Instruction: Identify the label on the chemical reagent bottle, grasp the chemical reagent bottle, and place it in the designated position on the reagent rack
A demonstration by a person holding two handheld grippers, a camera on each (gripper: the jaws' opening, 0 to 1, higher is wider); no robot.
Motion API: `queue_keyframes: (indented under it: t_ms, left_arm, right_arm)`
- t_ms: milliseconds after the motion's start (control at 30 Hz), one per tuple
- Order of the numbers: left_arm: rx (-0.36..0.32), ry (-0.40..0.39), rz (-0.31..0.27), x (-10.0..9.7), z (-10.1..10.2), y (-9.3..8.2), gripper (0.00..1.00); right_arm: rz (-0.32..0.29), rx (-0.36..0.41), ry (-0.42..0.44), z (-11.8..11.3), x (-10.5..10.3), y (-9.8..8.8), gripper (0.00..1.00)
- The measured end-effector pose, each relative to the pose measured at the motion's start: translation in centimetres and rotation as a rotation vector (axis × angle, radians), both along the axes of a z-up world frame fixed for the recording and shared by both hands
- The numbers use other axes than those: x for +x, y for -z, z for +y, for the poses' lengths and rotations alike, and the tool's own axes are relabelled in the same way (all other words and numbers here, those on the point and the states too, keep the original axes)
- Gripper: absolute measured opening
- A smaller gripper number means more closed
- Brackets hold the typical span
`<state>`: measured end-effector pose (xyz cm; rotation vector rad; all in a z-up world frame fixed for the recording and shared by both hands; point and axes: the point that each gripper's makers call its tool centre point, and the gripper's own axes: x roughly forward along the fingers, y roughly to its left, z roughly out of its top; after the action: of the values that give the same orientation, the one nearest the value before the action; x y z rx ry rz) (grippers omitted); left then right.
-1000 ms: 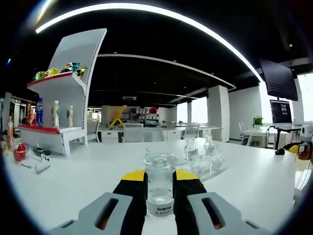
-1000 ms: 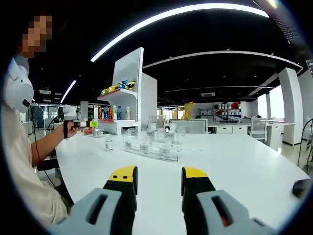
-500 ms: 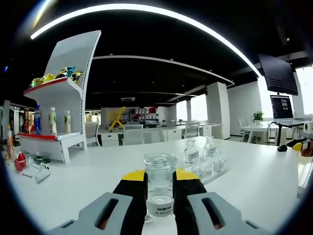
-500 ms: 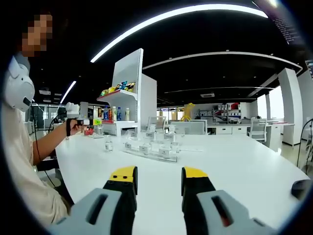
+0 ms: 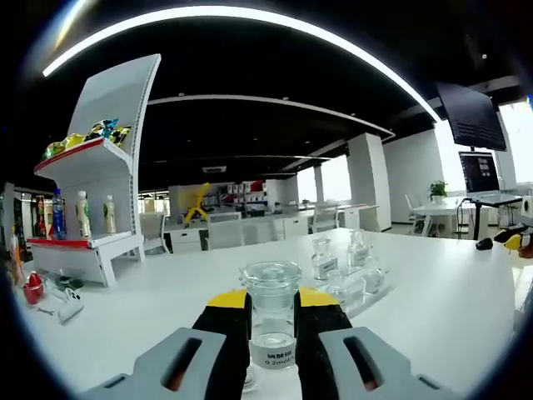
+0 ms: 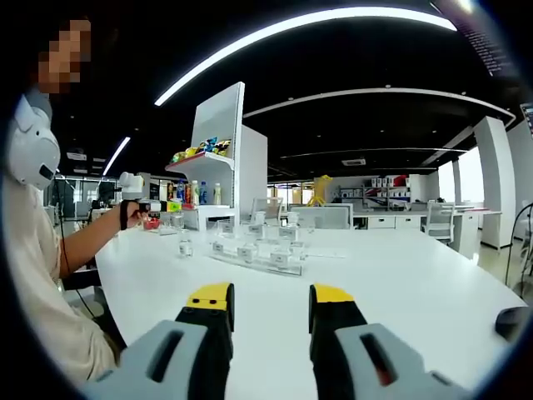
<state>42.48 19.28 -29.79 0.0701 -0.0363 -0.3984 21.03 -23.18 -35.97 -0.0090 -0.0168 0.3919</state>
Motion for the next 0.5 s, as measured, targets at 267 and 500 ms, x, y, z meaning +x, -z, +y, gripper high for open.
queue_keyframes:
  t_ms: [267, 500]
  left_arm:
    - [-0.019, 0.013, 0.010, 1.0, -0.9, 0.1, 0.19]
    - [-0.014, 0.021, 0.004, 2.8, -1.9, -0.6, 0.19]
  right_arm:
    - [0.002, -0.007, -0.008, 0.4, 0.0, 0.1, 0.35]
    - [0.000, -0.019, -0.008, 0.4, -0.1, -0.3, 0.35]
